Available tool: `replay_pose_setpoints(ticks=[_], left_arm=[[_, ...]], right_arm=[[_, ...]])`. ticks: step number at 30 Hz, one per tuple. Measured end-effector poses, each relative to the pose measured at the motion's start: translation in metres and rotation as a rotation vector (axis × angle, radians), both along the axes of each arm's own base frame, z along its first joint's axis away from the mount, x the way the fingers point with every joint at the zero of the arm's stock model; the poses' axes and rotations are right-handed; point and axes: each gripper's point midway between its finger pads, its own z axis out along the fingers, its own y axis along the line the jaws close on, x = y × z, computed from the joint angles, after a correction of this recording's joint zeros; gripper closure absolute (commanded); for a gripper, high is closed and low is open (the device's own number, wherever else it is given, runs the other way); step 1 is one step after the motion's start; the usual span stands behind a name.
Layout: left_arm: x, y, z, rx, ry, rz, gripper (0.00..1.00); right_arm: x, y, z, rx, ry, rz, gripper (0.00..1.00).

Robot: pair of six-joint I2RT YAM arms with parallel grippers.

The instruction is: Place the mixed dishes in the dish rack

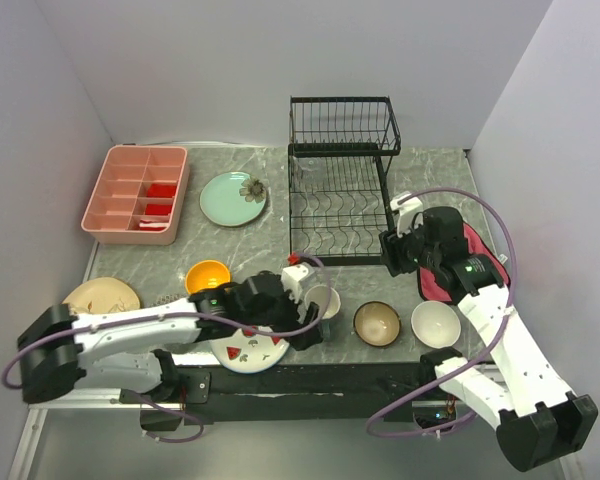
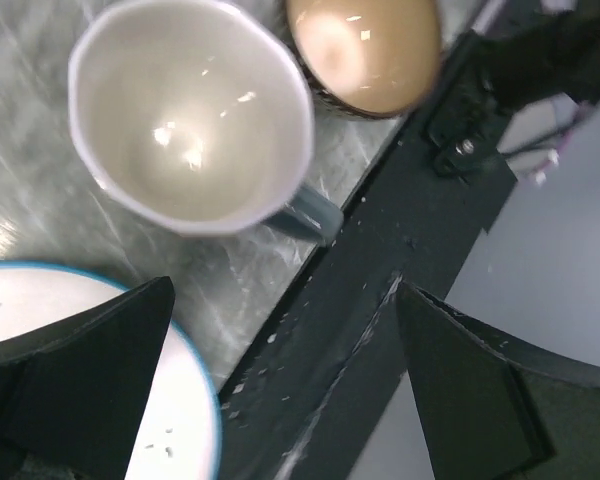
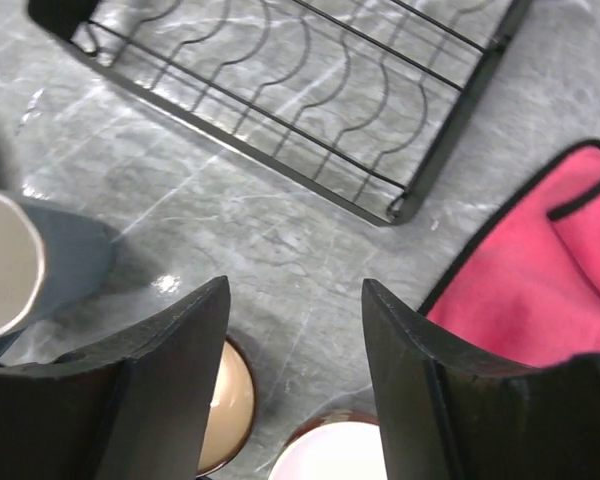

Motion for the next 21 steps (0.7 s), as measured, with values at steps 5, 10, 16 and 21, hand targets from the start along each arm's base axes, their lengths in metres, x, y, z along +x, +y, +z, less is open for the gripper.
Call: replay_pose_setpoints(ticks=[5,10,16,21], left_arm=[[0.003,-0.025,-0.012,0.085,0.106,0.121,0.01],[0.008,-0.043,-0.014,0.124,0.167,0.224,0.0],[0.0,-0.043,-0.04,0.235,0.192,0.288,0.07],[-0.006,-0.031,-0.059,0.327,0.199,0.331,0.23]], right_arm=[[0.0,-0.009,-0.002,-0.008,-0.004,-0.049,0.35],[-0.012,-0.012,-0.001,0.006,-0.027,-0.056,0.35],[-0.018,-0.012,0.011,0.038,-0.075,-0.06,0.35],[-0.02,-0.009,0.015,0.064,-0.079,-0.061,0.35]])
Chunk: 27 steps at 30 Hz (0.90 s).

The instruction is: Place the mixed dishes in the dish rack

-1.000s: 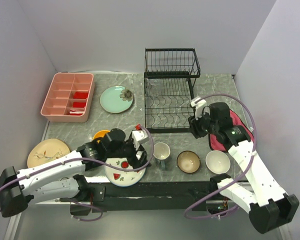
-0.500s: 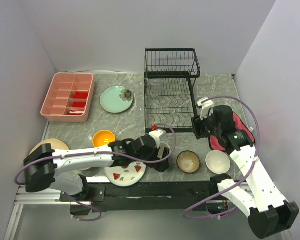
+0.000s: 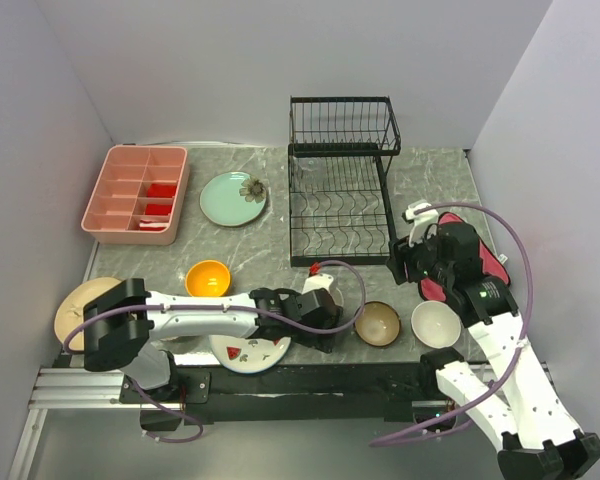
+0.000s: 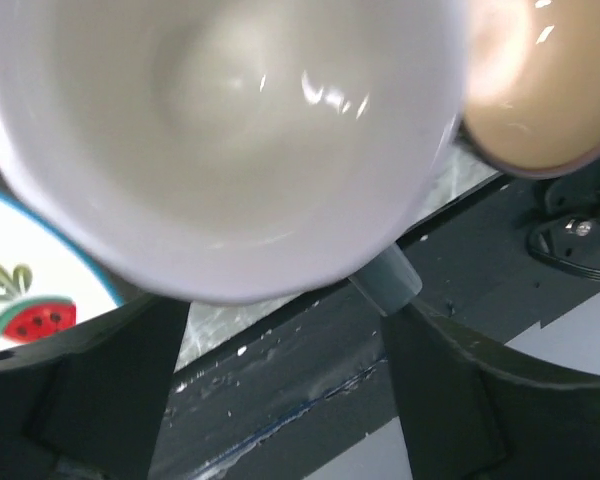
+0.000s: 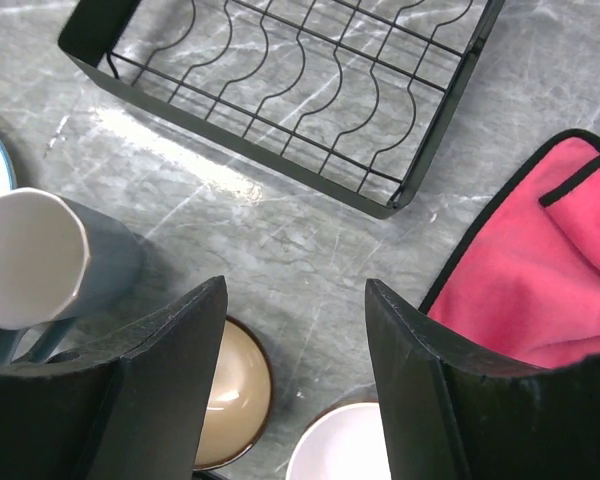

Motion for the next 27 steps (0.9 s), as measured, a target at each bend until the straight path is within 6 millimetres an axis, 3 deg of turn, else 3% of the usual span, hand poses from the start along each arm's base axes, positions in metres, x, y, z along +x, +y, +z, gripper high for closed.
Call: replay_pose_setpoints(ticks=[9,15,23,27], left_arm=[[0.007,0.016,0.001,0.065,-0.034,0.044,0.22],[0.024,0.026,0.015,0.059,-0.077,0.04,0.17],[0.016,0.008,0.035,-0.014,-0.091,-0.056,0.15],[0.015,0.005,0.036,-0.027,-0.085,-0.068,0.2]], right_arm=[[-0.005,0.0,0.01,0.043,-0.029,-0.012,0.35],[-0.004,-0.004,0.008,0.064,-0.017,-0.038,0.35],[0.0,-0.007,0.003,0.079,0.014,-0.066,0.35],[0.003,-0.01,0.0,0.083,0.029,-0.085,0.35]])
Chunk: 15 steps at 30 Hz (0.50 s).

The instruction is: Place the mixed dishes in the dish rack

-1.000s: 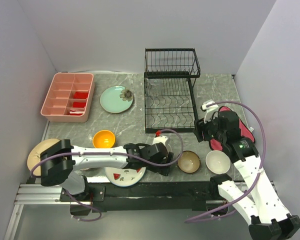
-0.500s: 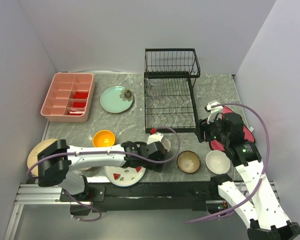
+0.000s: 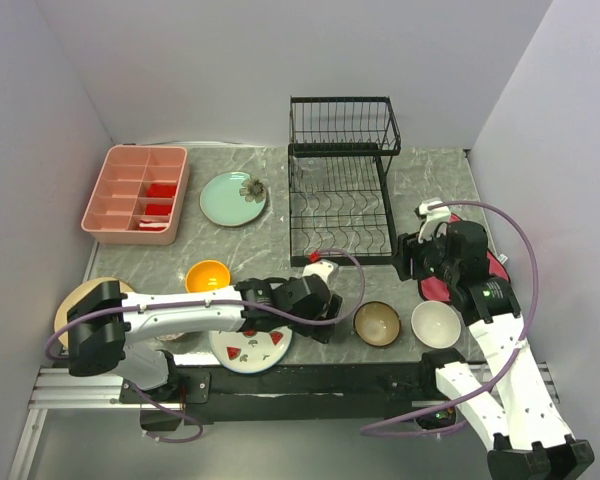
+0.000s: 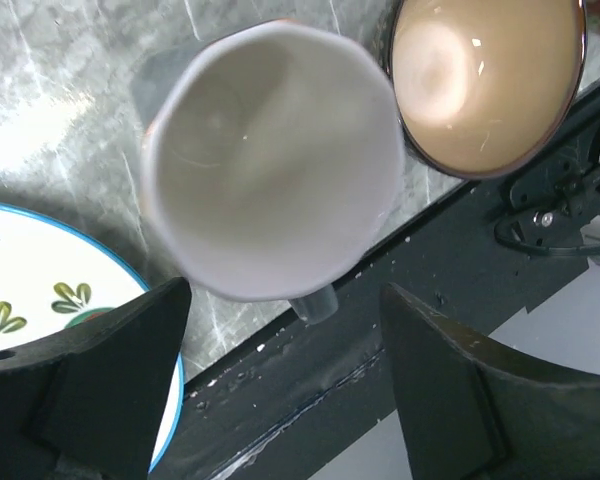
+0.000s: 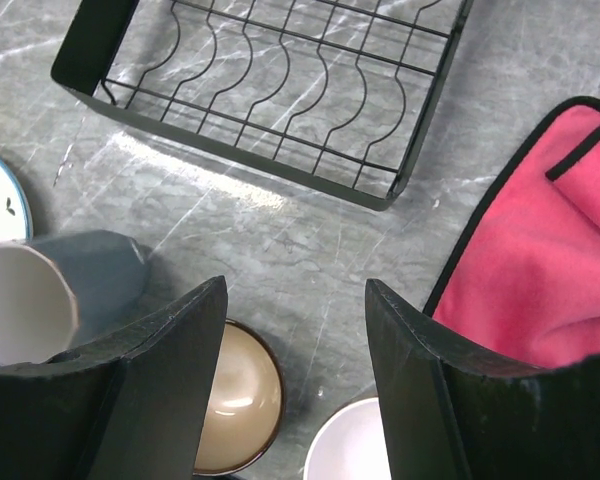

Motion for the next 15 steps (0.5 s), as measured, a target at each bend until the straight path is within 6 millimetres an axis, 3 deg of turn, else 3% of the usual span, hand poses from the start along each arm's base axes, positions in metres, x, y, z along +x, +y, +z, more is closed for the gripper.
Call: replay_pose_setpoints(ticks=[9,15], left_arm=[[0.022,0.005,-0.003,-0.01,0.002,0.045,0.27],[0.03,0.0,-0.013,-0.02,0.013,0.048,0.46]], right_arm=[[0.001,-0.007,-0.003,0.036,0.013,-0.051,0.35],[0.002,-0.013,-0.006,0.067,0.022,-0.088,0.35]])
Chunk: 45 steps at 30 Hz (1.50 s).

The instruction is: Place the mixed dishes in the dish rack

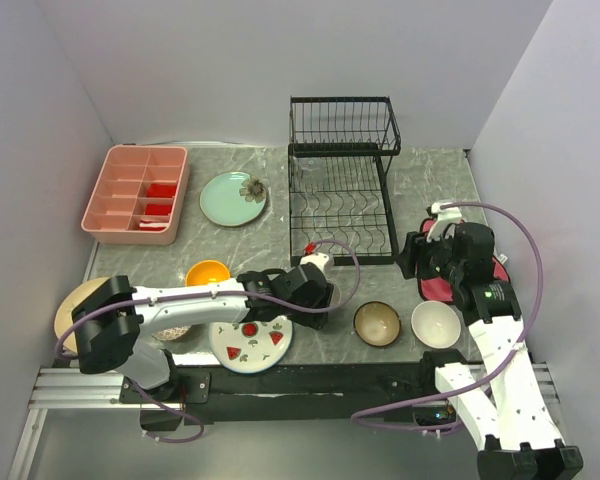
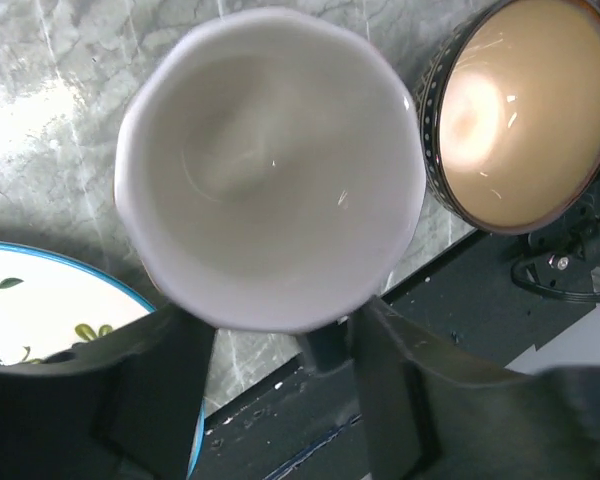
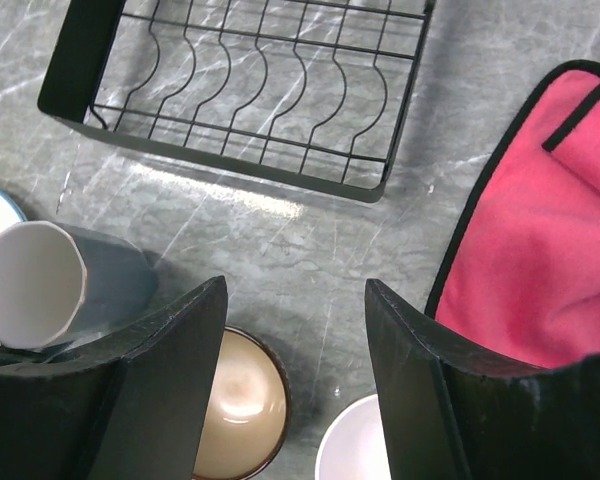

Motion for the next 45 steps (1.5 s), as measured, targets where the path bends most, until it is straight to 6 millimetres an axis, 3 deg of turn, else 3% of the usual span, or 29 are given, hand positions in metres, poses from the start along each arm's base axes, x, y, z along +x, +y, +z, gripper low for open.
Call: replay_pose_setpoints(ticks=[1,6,13,19,23,28,32,34,41,45], left_arm=[[-0.001,0.0,-0.001,0.001,0.007,-0.002,0.52],[0.002,0.004,-0.004,0.006,0.012,-0.004,0.66],[0.005,0.024,-0.006,-0.005,0.004,-0.044,0.99],[0.003,0.056,-0.005,0.01,-0.078,-0.159,0.99],[0.007,0.073,0.016,0.042,-0.263,-0.318,0.99],[0.043,0.081,0.065,0.115,-0.637,-0.426,0.99],[0.083,0.086,0.091,0.271,-0.961,-0.458,0.99],[0.096,0.091,0.09,0.367,-1.093,-0.477,0.99],[0.115,0.103,0.044,0.753,-1.318,-0.735,0.99],[0.123,0.093,0.058,0.828,-1.421,-0.777,0.99]], right_arm=[[0.0,-0.001,0.001,0.004,-0.002,-0.006,0.36],[-0.001,-0.004,0.004,0.019,-0.011,-0.026,0.36],[-0.001,0.001,0.004,0.071,0.017,-0.024,0.36],[0.02,0.016,0.036,0.174,0.051,-0.001,0.32],[0.031,0.035,0.049,0.283,0.098,0.05,0.23],[0.029,0.064,0.047,0.472,0.233,0.122,0.13],[0.029,0.096,0.06,0.716,0.383,0.233,0.0],[0.035,0.107,0.066,0.835,0.465,0.266,0.0],[0.063,0.126,0.063,1.113,0.754,0.317,0.0],[0.066,0.132,0.047,1.14,0.872,0.321,0.0]])
